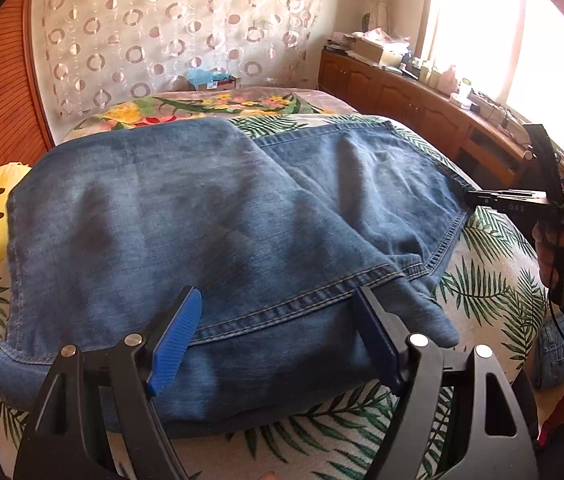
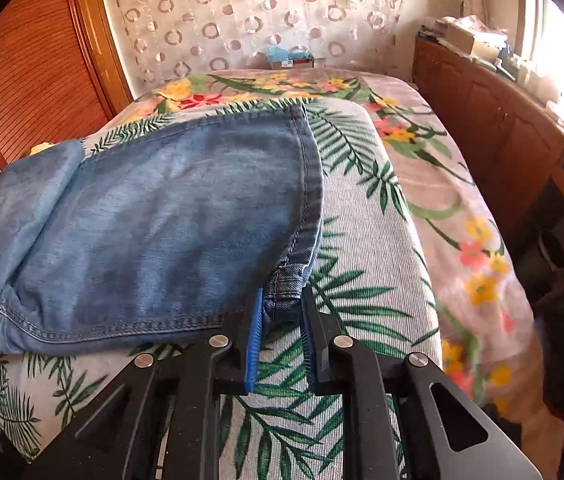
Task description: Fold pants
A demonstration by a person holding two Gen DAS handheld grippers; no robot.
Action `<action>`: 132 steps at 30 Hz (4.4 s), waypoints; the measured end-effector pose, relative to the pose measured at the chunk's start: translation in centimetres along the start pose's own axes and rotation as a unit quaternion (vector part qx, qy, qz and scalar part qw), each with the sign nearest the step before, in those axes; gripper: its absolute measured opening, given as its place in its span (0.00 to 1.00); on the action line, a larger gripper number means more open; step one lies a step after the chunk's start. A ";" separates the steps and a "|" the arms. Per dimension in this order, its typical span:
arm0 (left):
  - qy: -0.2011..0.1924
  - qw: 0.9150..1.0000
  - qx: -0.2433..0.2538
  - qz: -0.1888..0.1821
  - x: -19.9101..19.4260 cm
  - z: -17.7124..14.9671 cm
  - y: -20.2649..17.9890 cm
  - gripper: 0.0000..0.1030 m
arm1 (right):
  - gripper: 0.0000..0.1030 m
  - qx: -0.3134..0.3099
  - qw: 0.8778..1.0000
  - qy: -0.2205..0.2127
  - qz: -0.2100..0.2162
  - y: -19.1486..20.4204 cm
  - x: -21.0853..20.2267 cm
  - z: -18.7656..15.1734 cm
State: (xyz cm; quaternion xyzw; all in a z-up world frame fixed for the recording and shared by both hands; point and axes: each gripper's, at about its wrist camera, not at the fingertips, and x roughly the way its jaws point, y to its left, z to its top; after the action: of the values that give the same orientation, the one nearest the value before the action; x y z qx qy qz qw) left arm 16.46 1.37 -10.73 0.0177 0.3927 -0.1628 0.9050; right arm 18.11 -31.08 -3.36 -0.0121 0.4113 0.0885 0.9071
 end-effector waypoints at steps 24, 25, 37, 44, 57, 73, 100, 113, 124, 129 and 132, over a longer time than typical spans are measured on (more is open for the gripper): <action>-0.049 0.997 -0.044 0.047 -6.6 -0.9 6.4 0.76 | 0.15 -0.131 0.965 -0.159 0.161 16.5 -12.3 8.0; -0.049 0.997 -0.045 0.049 -6.7 -1.0 6.5 0.76 | 0.15 -0.136 0.961 -0.157 0.182 17.3 -12.5 7.7; -0.043 0.997 -0.053 0.045 -5.9 -1.5 6.9 0.76 | 0.20 -0.193 0.951 -0.029 0.242 20.3 -6.5 4.4; -0.047 0.997 -0.049 0.036 -5.9 -1.0 6.6 0.75 | 0.35 -0.192 0.956 -0.038 0.220 20.4 -7.1 3.9; -0.037 0.998 -0.042 0.035 -4.9 -1.1 7.4 0.75 | 0.36 -0.143 0.977 -0.002 0.161 19.0 -4.3 0.7; -0.026 0.998 -0.048 0.028 -3.0 -1.8 8.6 0.60 | 0.41 -0.097 0.977 0.009 0.188 20.8 -2.6 -2.3; -0.125 0.991 -0.010 -0.036 -11.6 8.0 3.9 0.07 | 0.05 -0.179 0.964 -0.154 0.121 22.0 -11.6 13.0; -0.122 0.992 -0.032 0.010 -13.6 5.4 7.2 0.07 | 0.05 -0.218 0.953 -0.129 0.164 28.6 -7.0 17.2; -0.078 0.991 -0.105 0.020 -10.3 -1.3 12.7 0.07 | 0.05 -0.264 0.941 -0.071 0.199 36.3 0.0 18.1; -0.056 0.990 -0.127 0.018 -8.6 -3.3 14.1 0.07 | 0.05 -0.280 0.937 -0.046 0.204 39.2 3.0 17.8; -0.043 0.990 -0.130 0.019 -7.7 -4.1 14.3 0.07 | 0.06 -0.280 0.938 -0.029 0.201 40.2 4.8 17.9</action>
State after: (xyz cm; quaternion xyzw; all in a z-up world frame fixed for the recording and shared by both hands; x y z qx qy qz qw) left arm 13.06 17.76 -9.37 -0.0991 0.3710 -0.0937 0.9186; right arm 27.67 10.85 6.87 -0.1798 0.3372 0.3812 0.8418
